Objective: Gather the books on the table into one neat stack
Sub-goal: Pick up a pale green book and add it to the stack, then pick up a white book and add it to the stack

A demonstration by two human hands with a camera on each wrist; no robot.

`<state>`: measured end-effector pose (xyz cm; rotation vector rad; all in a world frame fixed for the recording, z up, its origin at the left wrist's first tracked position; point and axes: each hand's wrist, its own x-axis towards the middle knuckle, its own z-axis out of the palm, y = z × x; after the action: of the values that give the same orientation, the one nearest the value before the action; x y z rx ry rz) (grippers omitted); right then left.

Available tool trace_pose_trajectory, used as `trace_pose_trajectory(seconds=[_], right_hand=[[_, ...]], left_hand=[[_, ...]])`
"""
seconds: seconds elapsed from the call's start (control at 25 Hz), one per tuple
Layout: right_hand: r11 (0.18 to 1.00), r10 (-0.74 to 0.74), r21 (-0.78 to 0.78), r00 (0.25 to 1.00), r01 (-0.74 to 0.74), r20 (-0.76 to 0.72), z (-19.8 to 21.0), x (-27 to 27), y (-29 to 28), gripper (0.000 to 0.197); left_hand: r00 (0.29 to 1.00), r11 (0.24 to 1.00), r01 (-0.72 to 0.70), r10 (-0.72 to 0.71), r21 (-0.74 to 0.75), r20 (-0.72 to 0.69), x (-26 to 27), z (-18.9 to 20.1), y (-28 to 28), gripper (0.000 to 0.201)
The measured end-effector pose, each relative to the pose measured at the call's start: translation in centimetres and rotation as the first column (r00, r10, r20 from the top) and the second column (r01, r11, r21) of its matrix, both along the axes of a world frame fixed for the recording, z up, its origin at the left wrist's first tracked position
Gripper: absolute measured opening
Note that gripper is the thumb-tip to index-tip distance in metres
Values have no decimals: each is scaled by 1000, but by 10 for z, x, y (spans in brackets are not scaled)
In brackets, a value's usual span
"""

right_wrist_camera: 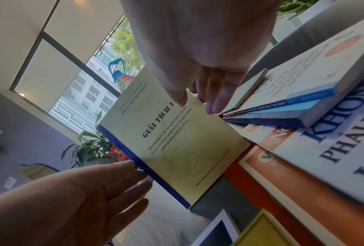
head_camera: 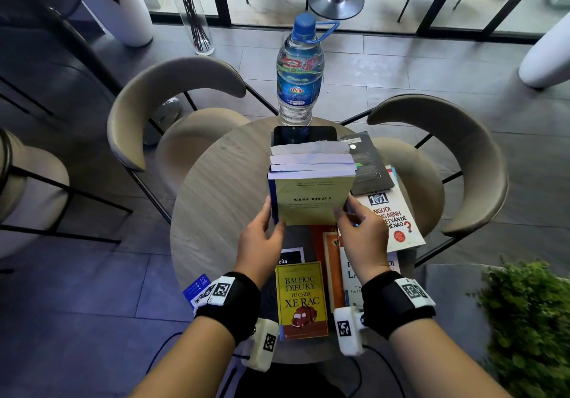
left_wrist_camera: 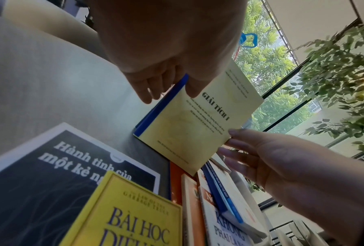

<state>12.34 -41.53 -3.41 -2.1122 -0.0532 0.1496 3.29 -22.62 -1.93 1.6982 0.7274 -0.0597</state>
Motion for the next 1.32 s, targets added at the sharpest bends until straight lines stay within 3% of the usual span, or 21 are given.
trace_pose_trajectory(seconds=[0.2, 0.36, 0.52, 0.68, 0.84, 0.92, 1.0, 1.08, 1.2, 1.24, 1.32], right_hand=[[994, -57, 85, 980, 74, -190, 5, -4, -17, 37], [985, 44, 168, 871, 45, -489, 8, -6, -40, 33], [981, 50, 179, 797, 73, -602, 14, -3, -67, 21], [992, -64, 57, 818, 117, -572, 17, 10, -97, 8], [957, -274, -187, 901, 221, -336, 15, 35, -131, 14], [928, -325, -276, 905, 250, -273, 15, 48, -141, 15], [926, -326, -294, 896, 238, -301, 9, 58, -149, 27], [931, -273, -332, 894, 153, -356, 2, 64, -150, 38], [924, -229, -377, 891, 71, -392, -9, 63, -148, 22], [921, -224, -384, 890, 60, -398, -12, 61, -147, 28], [919, -228, -390, 889, 61, -397, -17, 57, -146, 32]], left_hand=[[993, 998, 35, -28, 57, -115, -15, 5, -8, 68], [977, 994, 55, -34, 95, -209, -35, 4, -21, 58], [970, 990, 121, -101, 79, -223, -31, 19, -51, 39], [948, 965, 253, -235, 65, -213, -3, 29, -85, 35], [908, 931, 360, -336, 57, -249, 34, 27, -118, 41], [900, 930, 365, -341, 42, -270, 47, 22, -130, 51], [904, 937, 348, -333, 12, -267, 59, 16, -139, 55], [918, 957, 287, -286, -39, -276, 71, 7, -145, 43], [921, 966, 246, -258, -78, -293, 79, -5, -154, 11], [922, 970, 241, -243, -45, -302, 80, -14, -156, 10], [920, 969, 244, -215, 48, -328, 78, -30, -159, 34]])
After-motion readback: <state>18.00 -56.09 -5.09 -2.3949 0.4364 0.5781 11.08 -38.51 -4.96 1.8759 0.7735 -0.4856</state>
